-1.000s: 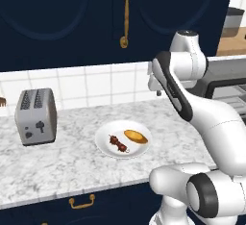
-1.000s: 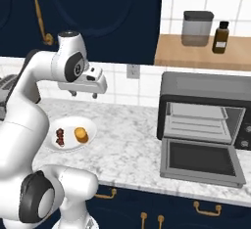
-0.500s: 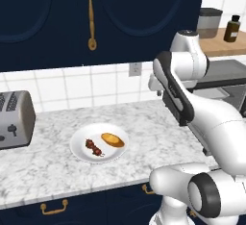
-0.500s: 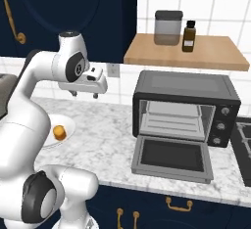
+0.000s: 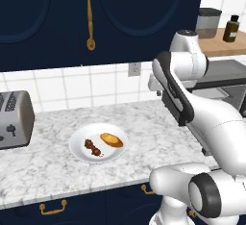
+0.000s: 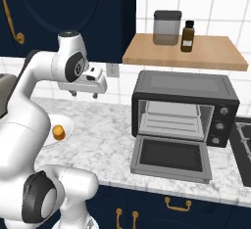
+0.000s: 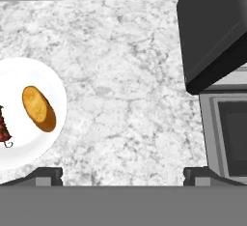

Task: Pick up the kebab skewer and baguette bread, and place them inside the toaster oven. Close the toaster oven door and start by setting the timer.

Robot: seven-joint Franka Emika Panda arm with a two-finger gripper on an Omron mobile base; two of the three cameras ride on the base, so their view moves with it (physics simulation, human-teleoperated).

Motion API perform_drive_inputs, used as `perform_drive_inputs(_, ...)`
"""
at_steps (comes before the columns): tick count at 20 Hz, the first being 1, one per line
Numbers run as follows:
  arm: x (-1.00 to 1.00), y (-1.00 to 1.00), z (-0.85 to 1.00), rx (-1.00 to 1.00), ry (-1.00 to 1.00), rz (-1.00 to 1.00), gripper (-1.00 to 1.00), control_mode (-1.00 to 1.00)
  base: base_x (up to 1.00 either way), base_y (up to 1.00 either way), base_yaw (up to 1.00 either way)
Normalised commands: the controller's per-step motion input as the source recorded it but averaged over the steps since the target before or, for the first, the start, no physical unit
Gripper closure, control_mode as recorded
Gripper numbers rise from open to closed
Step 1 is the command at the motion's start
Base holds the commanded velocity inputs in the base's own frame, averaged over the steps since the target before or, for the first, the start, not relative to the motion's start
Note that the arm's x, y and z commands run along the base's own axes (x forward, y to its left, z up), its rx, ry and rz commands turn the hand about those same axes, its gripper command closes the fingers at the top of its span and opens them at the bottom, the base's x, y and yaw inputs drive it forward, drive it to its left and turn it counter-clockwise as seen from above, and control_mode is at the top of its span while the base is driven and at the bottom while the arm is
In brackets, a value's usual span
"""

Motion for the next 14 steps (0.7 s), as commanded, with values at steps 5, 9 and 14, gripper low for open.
perform_drive_inputs(5, 0.0, 0.0, 0.0, 0.0, 0.0, 0.0, -1.0, -1.0, 0.0, 0.0, 0.0)
perform_drive_inputs(9, 0.0, -0.05, -0.09, -0.01, 0.01, 0.0, -1.0, -1.0, 0.0, 0.0, 0.0)
perform_drive_inputs(14, -0.51, -0.92, -0.27, 0.08, -0.3, 0.43, -1.0, -1.0, 0.0, 0.0, 0.0)
